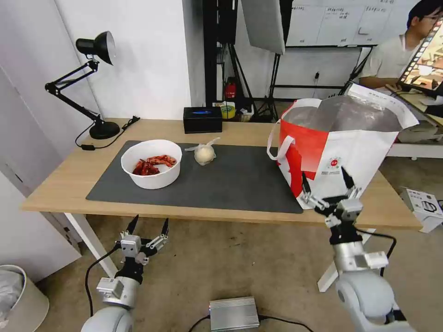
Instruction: Pick up the trash from the table and place it into the takeout bag.
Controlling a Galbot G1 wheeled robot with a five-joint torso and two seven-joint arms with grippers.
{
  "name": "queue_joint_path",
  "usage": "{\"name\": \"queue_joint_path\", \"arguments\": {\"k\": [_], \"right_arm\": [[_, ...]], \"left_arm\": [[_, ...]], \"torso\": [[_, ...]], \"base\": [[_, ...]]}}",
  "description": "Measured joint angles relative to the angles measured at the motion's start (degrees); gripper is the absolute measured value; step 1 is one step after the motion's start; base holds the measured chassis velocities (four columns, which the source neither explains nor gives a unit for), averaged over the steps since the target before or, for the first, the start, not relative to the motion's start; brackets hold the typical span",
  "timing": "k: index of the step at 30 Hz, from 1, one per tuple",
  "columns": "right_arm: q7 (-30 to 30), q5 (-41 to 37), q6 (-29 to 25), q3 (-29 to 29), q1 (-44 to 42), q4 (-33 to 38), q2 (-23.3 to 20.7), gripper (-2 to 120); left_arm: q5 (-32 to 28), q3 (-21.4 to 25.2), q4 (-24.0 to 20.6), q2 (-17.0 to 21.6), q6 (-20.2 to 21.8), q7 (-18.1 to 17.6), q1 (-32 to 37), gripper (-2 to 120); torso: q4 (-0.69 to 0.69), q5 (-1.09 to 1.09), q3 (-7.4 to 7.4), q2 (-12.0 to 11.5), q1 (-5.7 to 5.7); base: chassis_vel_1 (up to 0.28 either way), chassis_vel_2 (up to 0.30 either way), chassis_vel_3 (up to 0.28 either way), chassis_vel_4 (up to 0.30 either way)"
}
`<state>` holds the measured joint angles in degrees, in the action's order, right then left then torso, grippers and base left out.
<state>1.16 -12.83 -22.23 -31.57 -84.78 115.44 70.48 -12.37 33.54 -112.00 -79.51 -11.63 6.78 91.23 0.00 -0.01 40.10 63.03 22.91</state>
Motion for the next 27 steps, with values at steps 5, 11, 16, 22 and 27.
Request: {"name": "queue_joint_path", "arguments": {"k": [5, 11, 16, 22, 27], "right_arm": [[0.23, 0.84, 0.94, 0.34, -3.04, -0.04, 1.93, 100], [2.70, 1.27, 4.98, 2.00, -6.09, 0.77, 3.41, 100], [4.24, 1.85, 7.75, 3.10, -7.29, 1.89, 4.30, 100], [6.46, 3.53, 11.88, 4.35, -7.84, 3.85, 4.53, 100], [6.95, 3.79, 13.67, 4.78, -8.67, 4.80, 4.79, 100]], "left_arm": [[-0.03, 0.02, 0.11, -0.12, -0.43, 0.04, 0.27, 100], [0.06, -0.32, 0.23, -0.34, -0.80, 0.14, 0.53, 100], [0.14, -0.43, -0.02, -0.28, -0.80, 0.15, 0.35, 100], [0.20, -0.56, -0.66, -0.42, -0.53, 0.14, 0.34, 100], [0.21, -0.76, -1.30, -0.67, 0.73, 0.01, 0.41, 100]], "torso": [[0.00, 0.01, 0.01, 0.00, 0.00], [0.00, 0.00, 0.01, 0.00, 0.00], [0.00, 0.00, 0.00, -0.01, 0.00], [0.00, 0.00, 0.00, -0.01, 0.00], [0.00, 0.01, 0.00, 0.00, 0.00]], "base": [[0.000, 0.000, 0.000, 0.000], [0.000, 0.000, 0.000, 0.000], [0.000, 0.000, 0.000, 0.000], [0.000, 0.000, 0.000, 0.000], [0.000, 0.000, 0.000, 0.000]]}}
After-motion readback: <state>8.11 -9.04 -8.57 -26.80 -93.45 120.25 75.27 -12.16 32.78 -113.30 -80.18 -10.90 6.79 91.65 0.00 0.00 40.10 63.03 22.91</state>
